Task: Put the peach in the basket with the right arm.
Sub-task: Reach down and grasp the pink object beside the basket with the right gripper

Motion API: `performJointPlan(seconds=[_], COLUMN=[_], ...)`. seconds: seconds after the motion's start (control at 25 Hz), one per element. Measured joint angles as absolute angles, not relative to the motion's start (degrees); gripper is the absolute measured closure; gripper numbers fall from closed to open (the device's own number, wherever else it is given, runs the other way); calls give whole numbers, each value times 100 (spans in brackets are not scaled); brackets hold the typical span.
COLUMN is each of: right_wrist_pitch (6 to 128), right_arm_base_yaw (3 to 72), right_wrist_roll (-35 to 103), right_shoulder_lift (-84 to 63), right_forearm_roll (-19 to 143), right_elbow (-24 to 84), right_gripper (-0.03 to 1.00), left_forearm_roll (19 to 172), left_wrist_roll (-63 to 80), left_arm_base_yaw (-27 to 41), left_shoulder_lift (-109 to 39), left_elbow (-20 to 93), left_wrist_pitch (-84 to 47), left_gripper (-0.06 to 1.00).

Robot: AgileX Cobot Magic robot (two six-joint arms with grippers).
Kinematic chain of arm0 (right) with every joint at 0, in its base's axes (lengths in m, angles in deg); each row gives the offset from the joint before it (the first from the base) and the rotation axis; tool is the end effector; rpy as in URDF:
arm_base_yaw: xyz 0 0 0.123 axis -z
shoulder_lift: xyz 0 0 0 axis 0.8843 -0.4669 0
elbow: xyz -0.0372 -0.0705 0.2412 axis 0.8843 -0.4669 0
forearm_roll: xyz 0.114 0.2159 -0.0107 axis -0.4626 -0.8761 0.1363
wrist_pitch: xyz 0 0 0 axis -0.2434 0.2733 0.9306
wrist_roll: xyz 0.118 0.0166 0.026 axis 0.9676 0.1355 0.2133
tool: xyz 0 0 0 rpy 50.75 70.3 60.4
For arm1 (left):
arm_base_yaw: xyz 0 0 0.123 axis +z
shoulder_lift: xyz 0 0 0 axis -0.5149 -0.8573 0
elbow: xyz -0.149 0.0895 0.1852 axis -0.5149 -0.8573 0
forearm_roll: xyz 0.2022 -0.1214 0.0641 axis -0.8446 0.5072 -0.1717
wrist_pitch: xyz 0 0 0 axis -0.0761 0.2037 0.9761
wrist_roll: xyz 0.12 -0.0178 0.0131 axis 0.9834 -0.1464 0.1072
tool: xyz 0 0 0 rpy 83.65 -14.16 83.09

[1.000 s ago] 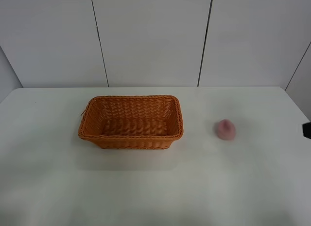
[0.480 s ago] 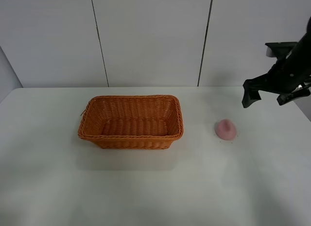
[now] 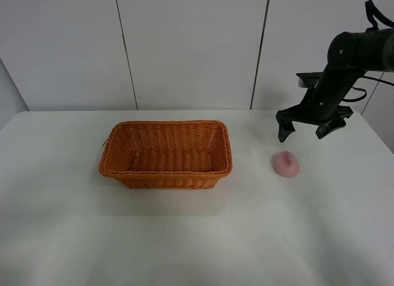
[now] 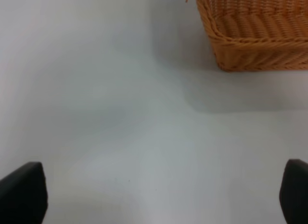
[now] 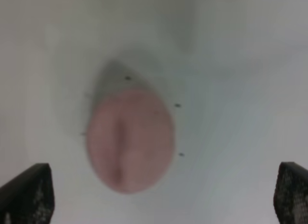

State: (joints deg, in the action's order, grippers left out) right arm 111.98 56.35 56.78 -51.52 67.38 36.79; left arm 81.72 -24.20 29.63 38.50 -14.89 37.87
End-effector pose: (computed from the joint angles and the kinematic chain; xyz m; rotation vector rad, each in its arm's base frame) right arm 0.3974 0.0449 0.1443 -0.1160 2.9144 0.0742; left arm 0.0478 -0.0001 0.2575 0.0418 2.0411 0.0066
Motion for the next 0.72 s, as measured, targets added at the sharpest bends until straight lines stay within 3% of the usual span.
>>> performJointPlan(seconds=[0.72], right_wrist_pitch=[10703], right_arm_base_yaw=[5492], right_wrist_roll=[5807], right_shoulder_lift=[-6207], right_forearm_roll=[6618], right_elbow=[3693], right_gripper=[27], left_forearm_roll=[8172], left_wrist_roll=[-2420], left_arm_base_yaw=[2963], left_shoulder_lift=[3850], left_elbow=[-1489], left_wrist_pitch=[3787], left_gripper=[-5])
